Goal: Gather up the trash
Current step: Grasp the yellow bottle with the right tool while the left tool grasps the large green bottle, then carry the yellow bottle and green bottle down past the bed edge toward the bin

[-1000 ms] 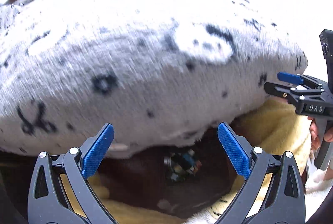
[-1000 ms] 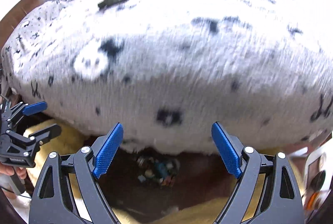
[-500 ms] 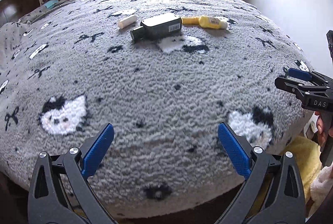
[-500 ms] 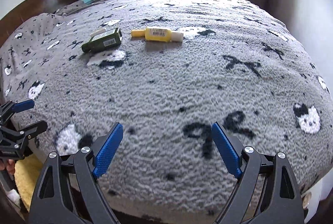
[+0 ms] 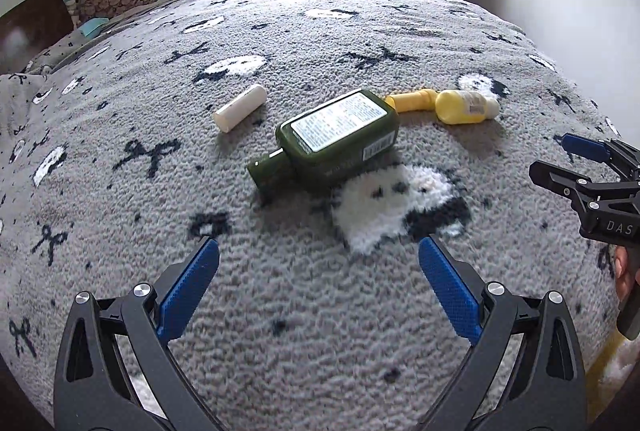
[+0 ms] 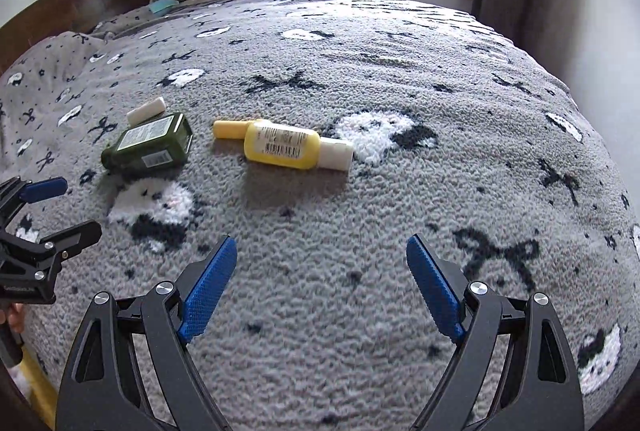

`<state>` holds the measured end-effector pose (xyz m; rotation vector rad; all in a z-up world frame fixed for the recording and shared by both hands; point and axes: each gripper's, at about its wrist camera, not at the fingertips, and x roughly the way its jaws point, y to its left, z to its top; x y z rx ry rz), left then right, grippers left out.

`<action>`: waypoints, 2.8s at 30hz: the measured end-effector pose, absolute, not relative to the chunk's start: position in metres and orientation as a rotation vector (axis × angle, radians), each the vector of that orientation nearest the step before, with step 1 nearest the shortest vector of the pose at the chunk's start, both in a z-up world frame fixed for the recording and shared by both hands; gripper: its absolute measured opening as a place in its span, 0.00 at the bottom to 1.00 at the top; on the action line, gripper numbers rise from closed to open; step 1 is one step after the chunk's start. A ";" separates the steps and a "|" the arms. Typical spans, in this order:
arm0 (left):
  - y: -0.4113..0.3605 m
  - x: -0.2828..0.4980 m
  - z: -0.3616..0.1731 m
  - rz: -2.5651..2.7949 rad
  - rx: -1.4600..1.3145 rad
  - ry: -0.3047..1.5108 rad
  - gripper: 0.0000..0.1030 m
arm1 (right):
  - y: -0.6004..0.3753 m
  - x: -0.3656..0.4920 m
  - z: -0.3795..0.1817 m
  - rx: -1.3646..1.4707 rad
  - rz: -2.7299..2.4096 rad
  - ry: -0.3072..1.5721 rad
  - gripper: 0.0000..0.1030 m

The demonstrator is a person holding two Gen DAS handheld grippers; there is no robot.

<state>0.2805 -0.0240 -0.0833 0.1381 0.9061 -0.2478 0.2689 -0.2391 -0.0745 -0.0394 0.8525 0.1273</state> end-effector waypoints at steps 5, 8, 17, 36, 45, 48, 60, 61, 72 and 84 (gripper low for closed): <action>-0.033 0.311 -0.089 -0.246 0.153 0.909 0.92 | -0.228 0.301 -0.080 -0.084 0.137 0.857 0.85; -0.040 0.326 -0.094 -0.261 0.182 0.913 0.92 | -0.219 0.317 -0.084 -0.116 0.151 0.864 0.85; -0.058 0.362 -0.105 -0.305 0.207 0.925 0.92 | -0.202 0.360 -0.095 -0.177 0.194 0.902 0.85; -0.061 0.337 -0.088 -0.333 0.201 0.893 0.80 | -0.218 0.330 -0.083 -0.143 0.259 0.914 0.82; -0.050 0.261 -0.051 -0.325 0.180 0.848 0.80 | -0.235 0.256 -0.049 -0.136 0.239 0.843 0.82; -0.048 0.234 -0.041 -0.329 0.155 0.832 0.80 | -0.239 0.225 -0.035 -0.141 0.220 0.805 0.82; -0.046 0.140 -0.014 -0.370 0.116 0.772 0.80 | -0.251 0.118 0.005 -0.114 0.196 0.683 0.82; -0.046 0.133 -0.014 -0.375 0.114 0.770 0.80 | -0.250 0.112 0.006 -0.112 0.196 0.677 0.82; -0.037 0.064 -0.029 -0.385 0.119 0.777 0.80 | -0.247 0.047 -0.007 -0.030 0.229 0.690 0.82; -0.028 0.007 -0.076 -0.399 0.101 0.878 0.80 | -0.245 0.002 -0.053 0.049 0.232 0.797 0.82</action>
